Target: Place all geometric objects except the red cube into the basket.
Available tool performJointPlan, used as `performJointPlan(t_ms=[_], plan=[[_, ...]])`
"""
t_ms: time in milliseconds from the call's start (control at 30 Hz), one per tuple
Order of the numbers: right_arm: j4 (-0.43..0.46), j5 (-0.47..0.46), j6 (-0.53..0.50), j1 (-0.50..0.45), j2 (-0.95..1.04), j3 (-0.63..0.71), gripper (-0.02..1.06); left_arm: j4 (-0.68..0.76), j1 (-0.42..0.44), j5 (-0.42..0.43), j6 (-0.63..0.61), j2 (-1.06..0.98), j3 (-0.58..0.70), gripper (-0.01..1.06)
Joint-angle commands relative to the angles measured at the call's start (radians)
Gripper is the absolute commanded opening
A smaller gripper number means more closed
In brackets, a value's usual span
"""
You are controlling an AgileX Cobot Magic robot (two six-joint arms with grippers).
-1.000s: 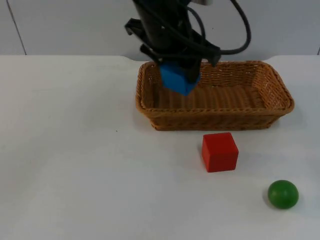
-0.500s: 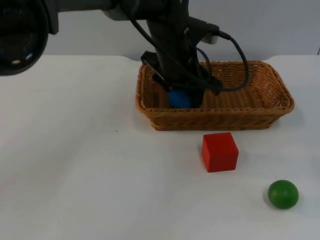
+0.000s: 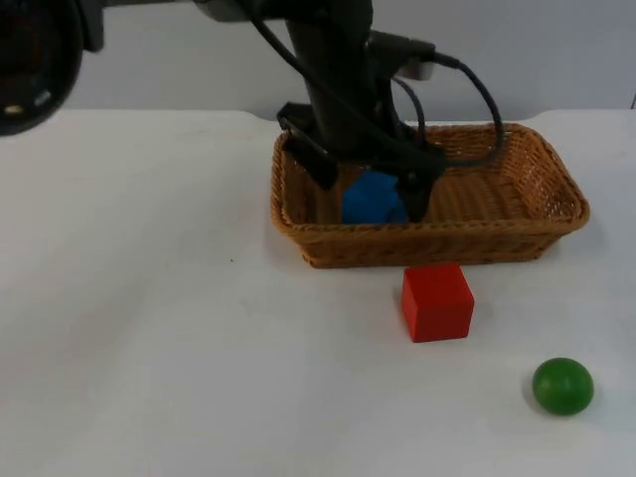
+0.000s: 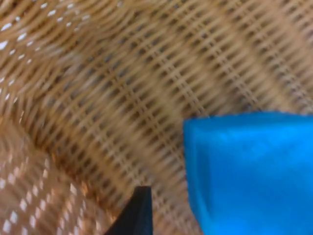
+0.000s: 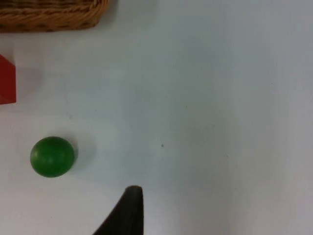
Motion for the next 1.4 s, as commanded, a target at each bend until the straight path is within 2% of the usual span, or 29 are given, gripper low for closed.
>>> performJointPlan(t_ms=[0, 300, 433, 767, 900, 933, 967, 1067, 1100, 1167, 1267, 1300, 1367], plan=[[-0.006, -0.008, -0.001, -0.007, -0.001, -0.005, 1.05, -0.024, -0.003, 0.053, 0.004, -0.061, -0.01, 1.05], [-0.007, -0.011, -0.001, -0.007, -0.001, -0.005, 1.05, -0.049, -0.003, 0.123, 0.002, -0.247, -0.008, 1.05], [-0.007, -0.011, -0.001, -0.007, -0.001, -0.005, 1.05, -0.047, -0.003, 0.194, -0.005, -0.316, -0.008, 1.05], [-0.007, -0.009, -0.001, -0.007, -0.001, -0.005, 1.05, -0.041, -0.003, 0.194, -0.063, -0.391, 0.011, 1.05], [-0.004, -0.007, -0.001, -0.007, -0.001, -0.005, 1.05, -0.04, -0.003, 0.194, -0.072, -0.464, 0.18, 1.05], [-0.004, -0.007, -0.001, -0.007, -0.001, -0.005, 1.05, -0.04, -0.003, 0.194, -0.072, -0.464, 0.18, 1.05], [-0.004, -0.005, -0.001, -0.007, -0.001, -0.005, 1.05, -0.04, -0.003, 0.178, -0.072, -0.488, 0.248, 1.05], [-0.002, -0.005, -0.001, -0.007, -0.001, -0.005, 1.05, -0.04, -0.003, 0.051, -0.076, -0.587, 0.467, 1.05], [-0.002, -0.005, -0.001, -0.007, -0.001, -0.005, 1.05, -0.04, -0.003, 0.051, -0.076, -0.587, 0.467, 1.05], [0.0, -0.003, -0.001, -0.007, -0.001, -0.005, 1.05, -0.027, -0.003, -0.058, -0.079, -0.69, 0.652, 1.05], [0.004, -0.003, -0.001, -0.007, -0.001, -0.005, 1.05, 0.02, -0.001, -0.18, -0.127, -0.805, 0.855, 1.05], [0.004, -0.003, -0.001, -0.007, -0.001, -0.005, 1.05, 0.02, -0.001, -0.18, -0.127, -0.805, 0.855, 1.05], [0.004, -0.003, -0.001, -0.007, -0.001, -0.005, 1.05, 0.068, -0.001, -0.225, -0.179, -0.871, 0.966, 1.05]])
